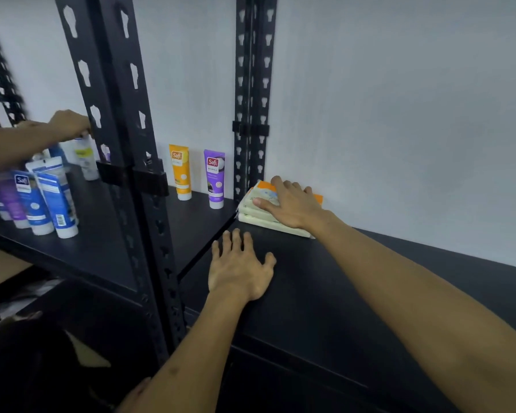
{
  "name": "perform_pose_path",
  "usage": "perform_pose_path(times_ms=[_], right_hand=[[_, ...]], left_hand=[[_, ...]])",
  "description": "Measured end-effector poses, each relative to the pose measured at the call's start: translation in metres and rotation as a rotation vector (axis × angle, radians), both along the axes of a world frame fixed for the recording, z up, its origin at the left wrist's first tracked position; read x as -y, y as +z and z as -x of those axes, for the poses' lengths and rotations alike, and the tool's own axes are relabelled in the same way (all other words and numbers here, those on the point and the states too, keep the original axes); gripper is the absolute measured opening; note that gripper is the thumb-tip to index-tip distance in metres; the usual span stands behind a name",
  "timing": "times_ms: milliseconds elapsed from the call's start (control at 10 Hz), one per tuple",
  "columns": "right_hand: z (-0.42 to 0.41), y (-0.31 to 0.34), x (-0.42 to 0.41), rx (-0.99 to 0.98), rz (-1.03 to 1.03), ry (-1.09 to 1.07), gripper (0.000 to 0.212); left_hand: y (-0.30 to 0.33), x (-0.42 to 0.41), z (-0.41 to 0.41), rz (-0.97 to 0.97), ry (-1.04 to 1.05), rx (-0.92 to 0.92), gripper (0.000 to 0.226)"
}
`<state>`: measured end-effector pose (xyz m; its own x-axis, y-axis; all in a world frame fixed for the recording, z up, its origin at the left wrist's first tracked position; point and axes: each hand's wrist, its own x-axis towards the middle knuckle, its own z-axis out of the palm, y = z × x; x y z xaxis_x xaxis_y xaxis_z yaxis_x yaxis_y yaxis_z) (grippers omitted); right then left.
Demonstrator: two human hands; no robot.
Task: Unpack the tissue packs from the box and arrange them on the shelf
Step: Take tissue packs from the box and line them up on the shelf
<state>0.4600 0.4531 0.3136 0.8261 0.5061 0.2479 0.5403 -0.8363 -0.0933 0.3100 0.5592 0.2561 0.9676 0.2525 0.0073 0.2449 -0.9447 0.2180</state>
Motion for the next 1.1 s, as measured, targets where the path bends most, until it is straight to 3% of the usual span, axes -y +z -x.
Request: perform_pose_path(times_ms=[300, 400, 600, 700, 1100], right_hand=[[-0.013, -0.004, -0.013, 0.158, 0.112, 0.046, 0.079], [-0.009, 0.001, -0.002, 0.141, 0.009, 0.033, 0.081], [0.019, -0.022, 0.061, 0.036, -0.549, 0.017, 0.066], [0.028, -0.046, 0.083, -0.151, -0.634, 0.048, 0.080], [0.021, -0.059, 0.083, -0.199, -0.608, 0.022, 0.081]], left_hand=[[-0.001, 0.000, -0.001, -0.010, 0.003, 0.003, 0.078], [-0.001, 0.000, -0.001, 0.003, 0.003, 0.003, 0.078], [-0.001, -0.001, -0.002, 0.012, 0.004, 0.004, 0.077], [0.000, -0.001, -0.001, 0.009, 0.007, 0.005, 0.077], [0.003, 0.000, 0.001, 0.015, 0.011, 0.003, 0.077]])
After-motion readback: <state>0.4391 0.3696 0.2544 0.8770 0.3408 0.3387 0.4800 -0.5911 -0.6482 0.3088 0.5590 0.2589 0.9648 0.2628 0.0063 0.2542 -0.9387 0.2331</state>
